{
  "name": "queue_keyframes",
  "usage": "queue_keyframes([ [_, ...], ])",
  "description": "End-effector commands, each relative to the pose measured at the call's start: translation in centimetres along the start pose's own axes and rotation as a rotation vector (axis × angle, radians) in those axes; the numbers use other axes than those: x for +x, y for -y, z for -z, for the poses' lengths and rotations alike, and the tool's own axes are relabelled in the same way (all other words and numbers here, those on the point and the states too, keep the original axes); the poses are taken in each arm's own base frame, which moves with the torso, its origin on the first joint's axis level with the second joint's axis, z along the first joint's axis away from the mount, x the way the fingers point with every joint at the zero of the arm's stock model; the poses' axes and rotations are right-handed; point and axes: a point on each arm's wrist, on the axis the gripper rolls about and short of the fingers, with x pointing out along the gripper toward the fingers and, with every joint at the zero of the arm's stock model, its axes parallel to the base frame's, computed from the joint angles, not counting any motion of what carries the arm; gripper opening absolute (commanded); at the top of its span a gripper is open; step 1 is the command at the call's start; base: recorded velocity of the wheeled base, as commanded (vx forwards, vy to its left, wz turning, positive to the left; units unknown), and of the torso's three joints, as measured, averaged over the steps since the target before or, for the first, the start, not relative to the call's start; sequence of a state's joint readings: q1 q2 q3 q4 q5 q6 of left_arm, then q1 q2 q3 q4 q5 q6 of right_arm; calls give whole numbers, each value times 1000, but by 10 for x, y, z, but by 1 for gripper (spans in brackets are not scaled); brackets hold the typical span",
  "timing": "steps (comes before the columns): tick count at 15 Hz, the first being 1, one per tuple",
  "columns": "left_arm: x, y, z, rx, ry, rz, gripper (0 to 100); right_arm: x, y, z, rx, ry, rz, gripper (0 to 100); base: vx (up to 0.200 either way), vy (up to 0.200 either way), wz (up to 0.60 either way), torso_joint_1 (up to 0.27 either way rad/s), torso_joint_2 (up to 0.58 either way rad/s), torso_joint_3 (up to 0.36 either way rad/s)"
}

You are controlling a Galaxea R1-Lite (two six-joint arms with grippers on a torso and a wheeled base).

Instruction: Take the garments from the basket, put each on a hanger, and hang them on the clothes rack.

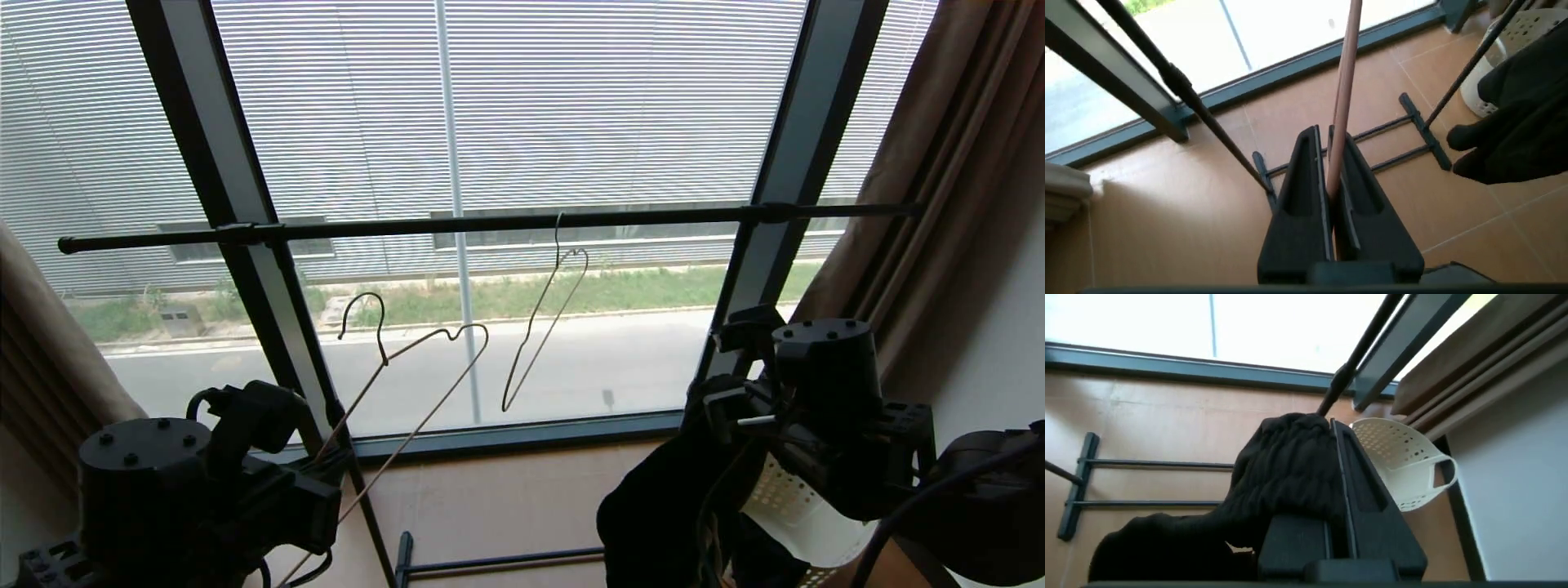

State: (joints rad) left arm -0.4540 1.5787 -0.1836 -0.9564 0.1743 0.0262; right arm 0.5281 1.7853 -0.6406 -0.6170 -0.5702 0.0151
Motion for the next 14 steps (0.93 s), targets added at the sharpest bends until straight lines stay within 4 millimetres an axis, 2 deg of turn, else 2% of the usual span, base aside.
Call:
queue_keyframes([
  [1,-17,1,-4,-7,82,16,0,-1,1,-2,-57,6,24,0,0,0,0,0,0,0],
  [7,-27,12,-6,-2,207,99,0,-2,7,-17,-122,45,70,0,0,0,0,0,0,0],
  [9,-31,24,-3,60,207,223,0,5,13,-26,-131,52,133,0,0,0,0,0,0,0],
  [11,-33,28,-1,106,208,278,0,10,20,-32,-142,59,160,0,0,0,0,0,0,0],
  [14,-38,41,3,131,198,363,0,19,19,-41,-125,70,194,0,0,0,0,0,0,0],
])
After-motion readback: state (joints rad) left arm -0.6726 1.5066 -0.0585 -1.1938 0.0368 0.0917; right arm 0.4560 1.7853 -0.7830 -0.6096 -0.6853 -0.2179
